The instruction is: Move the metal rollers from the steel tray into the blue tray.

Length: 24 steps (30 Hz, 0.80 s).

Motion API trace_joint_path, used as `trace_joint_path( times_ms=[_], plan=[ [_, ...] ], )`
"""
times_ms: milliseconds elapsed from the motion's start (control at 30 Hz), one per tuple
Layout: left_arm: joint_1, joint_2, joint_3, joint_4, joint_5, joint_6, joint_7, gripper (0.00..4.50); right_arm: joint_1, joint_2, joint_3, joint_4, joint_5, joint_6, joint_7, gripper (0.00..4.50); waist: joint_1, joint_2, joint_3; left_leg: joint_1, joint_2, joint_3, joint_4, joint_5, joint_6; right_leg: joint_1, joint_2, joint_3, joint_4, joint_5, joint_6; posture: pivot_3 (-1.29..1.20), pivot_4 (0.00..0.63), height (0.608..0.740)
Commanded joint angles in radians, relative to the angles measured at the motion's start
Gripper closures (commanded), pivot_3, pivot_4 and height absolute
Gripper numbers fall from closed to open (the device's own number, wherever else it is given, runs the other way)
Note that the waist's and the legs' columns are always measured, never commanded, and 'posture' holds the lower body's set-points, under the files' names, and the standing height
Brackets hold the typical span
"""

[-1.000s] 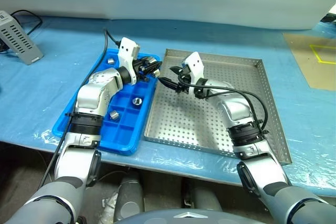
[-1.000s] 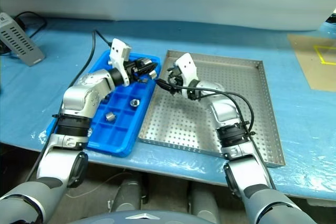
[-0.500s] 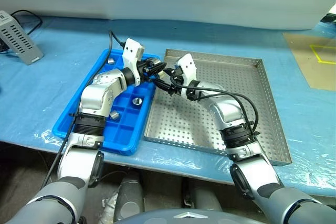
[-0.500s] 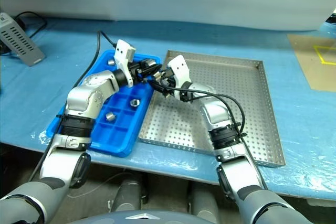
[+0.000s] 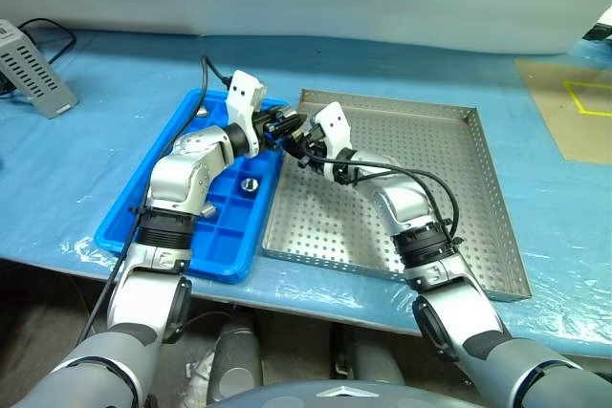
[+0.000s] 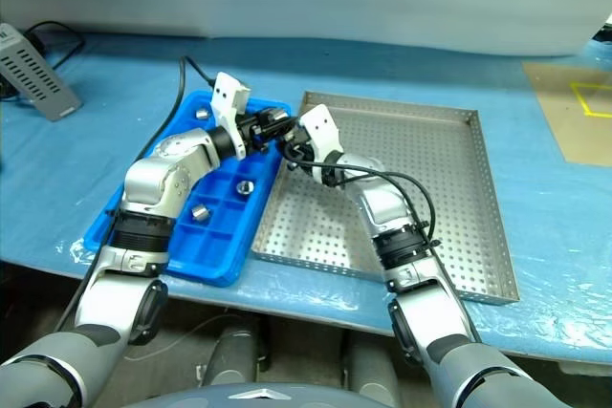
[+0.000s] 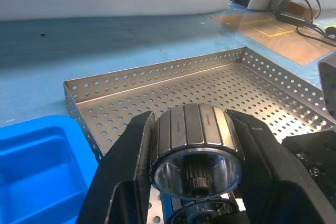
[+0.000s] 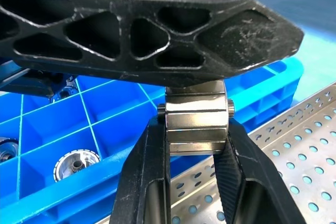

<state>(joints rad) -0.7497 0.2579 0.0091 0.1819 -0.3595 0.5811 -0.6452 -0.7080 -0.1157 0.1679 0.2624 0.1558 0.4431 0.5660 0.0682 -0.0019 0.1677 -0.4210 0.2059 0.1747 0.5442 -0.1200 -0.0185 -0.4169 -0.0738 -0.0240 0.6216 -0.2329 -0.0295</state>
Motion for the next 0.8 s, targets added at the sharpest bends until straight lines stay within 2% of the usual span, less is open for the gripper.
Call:
trace_joint_path(
  times_ms=[33,200,467,667,800],
  plan=[
    [-0.007,0.001,0.004,-0.053,-0.017,-0.007,-0.009,2.45,-0.017,-0.009,-0.016,-0.039,0.011,-0.031,0.016,3.77,0.000,0.000,0.000,0.000,0.000,0.000,0.000,0.000,0.000,0.000,0.000,0.000,0.000,0.000,0.000,-0.09,0.150,0.740],
    [-0.014,0.005,0.010,-0.043,-0.015,-0.013,-0.006,2.45,-0.010,-0.009,-0.011,-0.049,0.003,-0.017,0.008,3.77,0.000,0.000,0.000,0.000,0.000,0.000,0.000,0.000,0.000,0.000,0.000,0.000,0.000,0.000,0.000,-0.09,0.150,0.740],
    [-0.064,-0.003,0.053,-0.098,-0.056,0.006,0.022,2.45,0.036,-0.105,0.145,0.002,-0.172,-0.072,0.017,3.77,0.001,0.000,0.000,0.000,0.000,0.000,0.000,0.000,0.000,0.000,0.000,0.000,0.000,0.000,0.000,-0.07,0.150,0.740],
    [-0.075,-0.004,0.061,-0.113,-0.061,0.015,0.037,2.45,0.069,-0.100,0.149,0.038,-0.185,-0.077,0.017,3.77,0.000,0.000,0.000,0.000,0.000,0.000,0.000,0.000,0.000,0.000,0.000,0.000,0.000,0.000,0.000,-0.06,0.150,0.740],
    [-0.072,0.002,0.062,-0.109,-0.057,0.012,0.041,2.45,0.060,-0.132,0.178,0.073,-0.253,-0.172,0.008,3.77,0.001,0.000,0.000,0.000,0.000,0.000,0.000,0.000,0.000,0.000,0.000,0.000,0.000,0.000,0.000,-0.06,0.150,0.740]
  ],
)
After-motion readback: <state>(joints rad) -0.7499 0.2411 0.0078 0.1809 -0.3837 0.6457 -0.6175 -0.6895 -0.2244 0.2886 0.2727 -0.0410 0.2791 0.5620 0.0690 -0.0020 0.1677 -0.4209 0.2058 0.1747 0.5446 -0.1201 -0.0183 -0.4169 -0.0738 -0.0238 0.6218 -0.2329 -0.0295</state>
